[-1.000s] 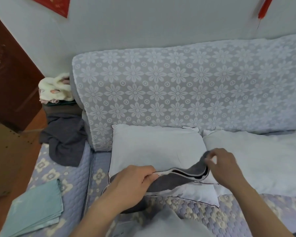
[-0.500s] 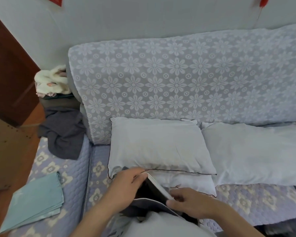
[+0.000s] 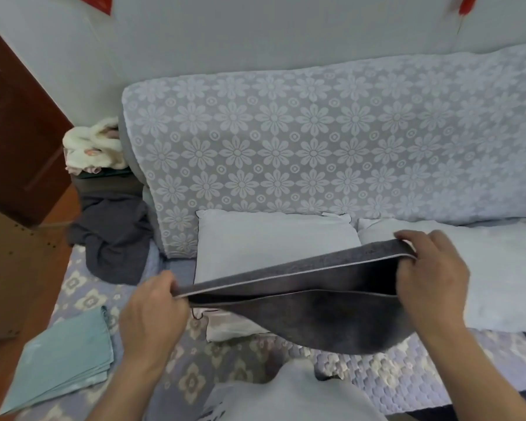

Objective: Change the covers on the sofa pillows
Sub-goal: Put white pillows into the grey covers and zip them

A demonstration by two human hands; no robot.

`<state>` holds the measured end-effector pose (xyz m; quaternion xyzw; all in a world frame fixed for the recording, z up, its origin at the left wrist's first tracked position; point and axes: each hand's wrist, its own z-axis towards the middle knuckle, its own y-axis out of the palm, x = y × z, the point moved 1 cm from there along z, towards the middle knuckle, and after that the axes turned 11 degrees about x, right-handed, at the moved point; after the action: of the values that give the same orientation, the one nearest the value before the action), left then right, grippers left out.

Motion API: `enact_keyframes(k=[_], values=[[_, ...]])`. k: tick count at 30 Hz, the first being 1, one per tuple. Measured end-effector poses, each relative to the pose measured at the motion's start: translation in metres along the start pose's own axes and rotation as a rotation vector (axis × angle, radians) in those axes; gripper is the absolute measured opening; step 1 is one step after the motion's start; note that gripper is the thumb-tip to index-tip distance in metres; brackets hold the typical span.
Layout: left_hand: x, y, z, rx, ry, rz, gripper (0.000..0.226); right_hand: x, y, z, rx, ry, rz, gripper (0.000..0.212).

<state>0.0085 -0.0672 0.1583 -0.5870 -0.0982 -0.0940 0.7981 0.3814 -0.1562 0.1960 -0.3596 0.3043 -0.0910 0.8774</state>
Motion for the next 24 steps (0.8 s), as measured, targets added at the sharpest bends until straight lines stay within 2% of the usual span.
enact_keyframes(k=[4, 8, 10, 12, 15, 16, 17, 19, 24], values=[[-0.005, -0.013, 0.031, 0.148, -0.044, 0.002, 0.017, 0.011, -0.005, 0.021, -0.025, 0.135, -0.107, 0.051], [-0.002, -0.038, 0.045, 0.352, -0.201, -0.205, 0.024, 0.003, -0.022, 0.033, 0.032, 0.177, -0.044, 0.055], [-0.011, -0.049, 0.055, 0.374, -0.307, -0.298, 0.027, 0.001, -0.029, 0.041, 0.007, 0.166, -0.052, 0.054], [-0.024, -0.047, 0.073, 0.177, -0.391, -0.213, 0.027, 0.003, -0.021, 0.05, -0.148, 0.147, -0.126, 0.049], [-0.029, -0.028, 0.106, -0.304, -0.33, 0.014, 0.023, 0.003, 0.018, 0.067, -0.62, 0.135, -0.288, 0.038], [-0.03, -0.02, 0.118, -0.369, -0.316, 0.007, 0.026, 0.002, 0.031, 0.073, -0.709, 0.14, -0.313, 0.036], [-0.028, -0.016, 0.132, -0.377, -0.312, -0.036, 0.029, -0.002, 0.042, 0.082, -0.719, 0.156, -0.317, 0.035], [-0.014, -0.017, 0.158, -0.256, -0.346, -0.167, 0.028, -0.012, 0.053, 0.105, -0.592, 0.202, -0.269, 0.035], [0.031, -0.074, 0.204, 0.507, -0.382, -0.56, 0.029, -0.057, 0.018, 0.169, -0.031, 0.271, 0.063, 0.04]])
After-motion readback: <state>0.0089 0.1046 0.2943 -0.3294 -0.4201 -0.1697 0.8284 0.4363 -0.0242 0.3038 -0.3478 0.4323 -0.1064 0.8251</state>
